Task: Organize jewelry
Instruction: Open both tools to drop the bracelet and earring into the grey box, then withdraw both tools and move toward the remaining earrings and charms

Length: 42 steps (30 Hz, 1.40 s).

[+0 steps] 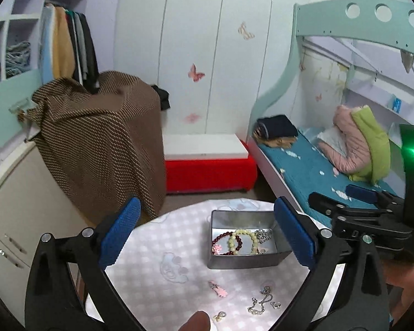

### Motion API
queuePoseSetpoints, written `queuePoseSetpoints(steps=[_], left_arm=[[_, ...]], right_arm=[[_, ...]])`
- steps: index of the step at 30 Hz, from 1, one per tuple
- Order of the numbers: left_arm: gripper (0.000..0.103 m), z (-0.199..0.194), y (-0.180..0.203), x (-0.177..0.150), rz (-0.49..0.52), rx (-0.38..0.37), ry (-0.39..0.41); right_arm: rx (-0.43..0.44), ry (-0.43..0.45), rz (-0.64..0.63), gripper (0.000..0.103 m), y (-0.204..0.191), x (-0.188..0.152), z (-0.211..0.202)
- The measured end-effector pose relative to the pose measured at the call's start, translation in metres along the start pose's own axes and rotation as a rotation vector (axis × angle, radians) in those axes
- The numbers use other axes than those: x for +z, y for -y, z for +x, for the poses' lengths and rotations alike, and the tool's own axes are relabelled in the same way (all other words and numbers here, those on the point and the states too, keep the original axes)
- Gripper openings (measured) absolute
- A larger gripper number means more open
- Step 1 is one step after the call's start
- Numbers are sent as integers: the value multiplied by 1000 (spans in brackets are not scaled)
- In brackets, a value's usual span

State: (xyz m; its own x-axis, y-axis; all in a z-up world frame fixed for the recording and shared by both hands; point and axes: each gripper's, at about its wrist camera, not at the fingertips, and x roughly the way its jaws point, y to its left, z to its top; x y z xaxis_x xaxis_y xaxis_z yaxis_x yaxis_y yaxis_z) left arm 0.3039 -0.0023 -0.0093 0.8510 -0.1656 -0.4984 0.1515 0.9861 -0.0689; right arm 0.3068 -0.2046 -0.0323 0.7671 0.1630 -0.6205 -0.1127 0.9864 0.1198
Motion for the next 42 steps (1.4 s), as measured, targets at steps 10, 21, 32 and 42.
queuePoseSetpoints(steps=[10, 21, 32, 42], left_arm=[[97, -64, -5, -10, -23, 45, 97], [97, -111, -11, -35, -38, 91, 131], [97, -130, -15, -76, -62, 121, 125], [97, -112, -14, -104, -47, 135, 55]], right_arm=[[-7, 140, -38, 95, -19, -15, -72], [7, 230, -70, 95, -32, -37, -123], [-10, 237, -55, 95, -17, -67, -141], [-15, 168, -52, 95, -8, -92, -122]])
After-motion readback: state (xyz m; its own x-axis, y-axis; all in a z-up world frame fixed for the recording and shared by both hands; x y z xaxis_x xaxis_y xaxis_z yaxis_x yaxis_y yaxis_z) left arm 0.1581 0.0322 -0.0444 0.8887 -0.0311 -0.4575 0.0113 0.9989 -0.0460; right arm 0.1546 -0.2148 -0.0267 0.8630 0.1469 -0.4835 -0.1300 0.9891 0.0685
